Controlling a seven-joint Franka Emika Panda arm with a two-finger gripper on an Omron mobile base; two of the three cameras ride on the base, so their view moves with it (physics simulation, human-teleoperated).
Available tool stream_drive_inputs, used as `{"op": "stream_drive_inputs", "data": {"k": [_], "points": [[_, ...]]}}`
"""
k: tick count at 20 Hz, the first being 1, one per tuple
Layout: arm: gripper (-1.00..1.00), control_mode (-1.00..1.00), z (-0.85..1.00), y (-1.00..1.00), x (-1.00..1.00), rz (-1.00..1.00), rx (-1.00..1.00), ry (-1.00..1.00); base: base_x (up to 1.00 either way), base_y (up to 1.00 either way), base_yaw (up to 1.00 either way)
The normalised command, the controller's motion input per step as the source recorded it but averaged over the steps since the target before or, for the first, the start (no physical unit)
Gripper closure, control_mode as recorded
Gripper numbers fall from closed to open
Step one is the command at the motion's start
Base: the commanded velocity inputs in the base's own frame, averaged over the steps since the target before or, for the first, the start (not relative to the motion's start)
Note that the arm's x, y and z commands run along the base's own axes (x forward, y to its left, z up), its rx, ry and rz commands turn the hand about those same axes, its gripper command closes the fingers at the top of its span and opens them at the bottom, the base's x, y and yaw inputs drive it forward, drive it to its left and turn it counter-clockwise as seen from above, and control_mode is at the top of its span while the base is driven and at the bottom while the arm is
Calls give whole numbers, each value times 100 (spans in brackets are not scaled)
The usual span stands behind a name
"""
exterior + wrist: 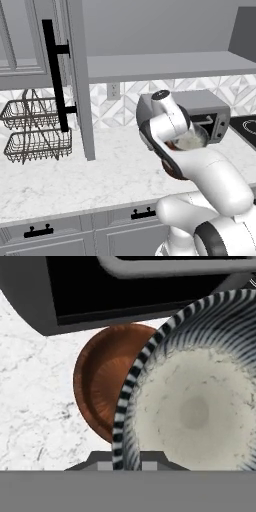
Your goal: Pick up the bowls on the counter and stack them on top of one another in the open cabinet. Place the smaller bowl on top of the larger bowl.
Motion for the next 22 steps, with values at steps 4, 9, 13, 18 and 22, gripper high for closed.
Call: {"op": "stream_drive_inputs", "data": {"k": [4,9,13,18,22], "points": [[100,-100,-47,-6,10,11,-6,10,0,0,0],[100,-100,-49,-16,1,12,-6,9,0,0,0],[100,-100,-43,-26,3,12,0,1,0,0,0],[100,-100,-37,-28,12,12,0,0,0,0,0],[100,-100,-44,-11,10,12,0,2,0,0,0]]}}
